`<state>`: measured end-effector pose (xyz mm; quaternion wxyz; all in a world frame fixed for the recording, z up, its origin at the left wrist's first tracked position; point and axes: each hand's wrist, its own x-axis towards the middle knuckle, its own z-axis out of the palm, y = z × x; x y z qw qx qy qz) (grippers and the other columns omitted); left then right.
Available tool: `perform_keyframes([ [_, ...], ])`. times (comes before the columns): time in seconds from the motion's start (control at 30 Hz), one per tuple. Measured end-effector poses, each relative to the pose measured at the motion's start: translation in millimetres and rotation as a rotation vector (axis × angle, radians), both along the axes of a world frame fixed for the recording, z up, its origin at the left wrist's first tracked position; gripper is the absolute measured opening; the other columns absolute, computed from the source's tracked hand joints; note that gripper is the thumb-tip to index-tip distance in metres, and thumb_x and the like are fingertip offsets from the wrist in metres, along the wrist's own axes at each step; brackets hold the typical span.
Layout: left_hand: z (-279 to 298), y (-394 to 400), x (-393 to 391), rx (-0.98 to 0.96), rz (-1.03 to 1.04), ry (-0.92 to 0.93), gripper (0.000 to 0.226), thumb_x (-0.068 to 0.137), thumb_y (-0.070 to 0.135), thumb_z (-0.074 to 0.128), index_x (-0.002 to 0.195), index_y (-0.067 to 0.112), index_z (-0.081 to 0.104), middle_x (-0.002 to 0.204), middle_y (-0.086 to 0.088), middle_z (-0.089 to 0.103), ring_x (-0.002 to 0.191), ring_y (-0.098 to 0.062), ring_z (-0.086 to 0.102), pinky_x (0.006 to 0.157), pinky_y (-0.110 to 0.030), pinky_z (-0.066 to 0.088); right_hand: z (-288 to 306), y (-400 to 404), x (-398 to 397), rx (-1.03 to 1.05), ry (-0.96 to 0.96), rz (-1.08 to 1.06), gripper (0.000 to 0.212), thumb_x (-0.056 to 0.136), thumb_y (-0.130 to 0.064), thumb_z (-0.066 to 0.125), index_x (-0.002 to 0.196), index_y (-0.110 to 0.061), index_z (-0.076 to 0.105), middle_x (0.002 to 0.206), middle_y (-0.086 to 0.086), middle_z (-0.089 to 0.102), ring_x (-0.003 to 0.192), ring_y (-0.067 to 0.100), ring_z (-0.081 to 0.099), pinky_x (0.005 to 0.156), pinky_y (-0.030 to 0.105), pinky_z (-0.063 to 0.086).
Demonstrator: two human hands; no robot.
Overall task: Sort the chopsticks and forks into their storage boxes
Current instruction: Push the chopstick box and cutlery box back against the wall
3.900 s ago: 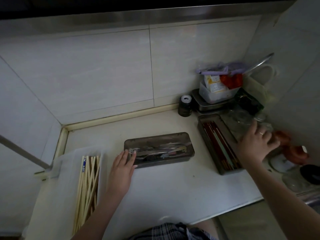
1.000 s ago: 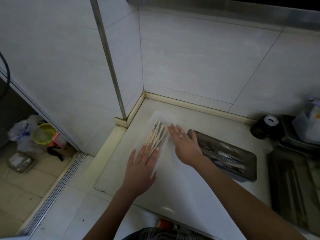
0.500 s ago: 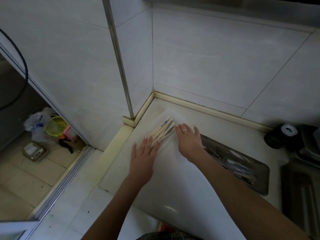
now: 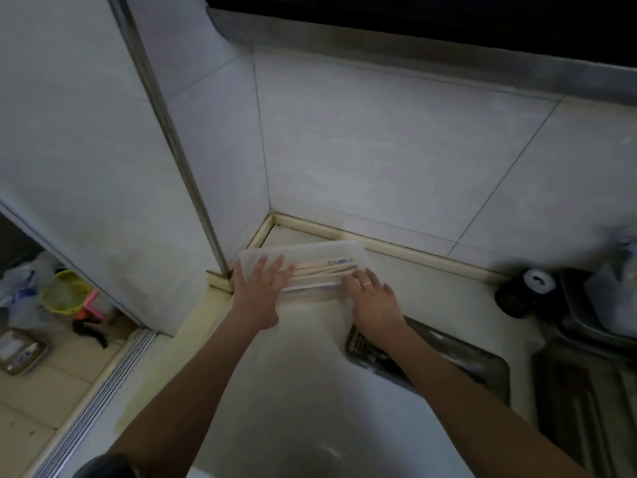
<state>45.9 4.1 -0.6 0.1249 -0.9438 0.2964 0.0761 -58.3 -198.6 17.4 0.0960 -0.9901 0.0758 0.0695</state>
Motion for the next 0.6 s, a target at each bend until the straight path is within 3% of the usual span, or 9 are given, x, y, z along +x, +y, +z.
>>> perform_keyframes([
  [0.17,-2.0,-24.7,43.0,0.014,0.090,0.009,0.100,0.084,0.059,0.051,0.145,0.024,-0.020,0.155,-0.002,-0.023,0.143,-0.024,-0.015,0.114,-0.055,0.000,-4.9,-18.1,8.4,0.089,0.058,-0.021,0.083,0.087,0.002,0.039,0.151,-0.033,0.000,0.159,0.002,-0.008,0.146,0.018,-0.011,0.115,0.038,0.023],
  [0.3,-2.9,-37.2,81.1,-0.032,0.108,0.086,0.101,0.082,0.059,0.053,0.147,0.021,-0.015,0.155,-0.005,-0.021,0.143,-0.025,-0.017,0.115,-0.051,-0.002,-3.7,-19.2,24.2,0.108,0.111,-0.030,0.094,0.082,0.007,0.044,0.150,-0.028,-0.011,0.158,0.001,-0.018,0.144,0.015,-0.019,0.103,0.036,0.038],
  [0.43,-2.3,-47.3,109.0,0.035,0.089,0.096,0.096,0.084,0.063,0.046,0.147,0.023,-0.015,0.155,-0.004,-0.020,0.143,-0.022,-0.017,0.112,-0.054,-0.009,-6.9,-17.1,39.4,0.102,0.128,-0.071,0.095,0.081,0.004,0.044,0.149,-0.023,-0.016,0.155,0.004,-0.025,0.142,0.017,-0.025,0.101,0.037,0.039],
  [0.6,-5.0,-53.4,132.9,-0.043,0.082,0.095,0.090,0.087,0.056,0.046,0.147,0.024,-0.012,0.157,-0.006,-0.015,0.144,-0.023,-0.014,0.114,-0.049,-0.006,-6.5,-15.8,50.6,0.064,0.127,-0.067,0.094,0.083,-0.001,0.048,0.149,-0.021,-0.016,0.155,0.007,-0.025,0.142,0.020,-0.023,0.102,0.036,0.038],
])
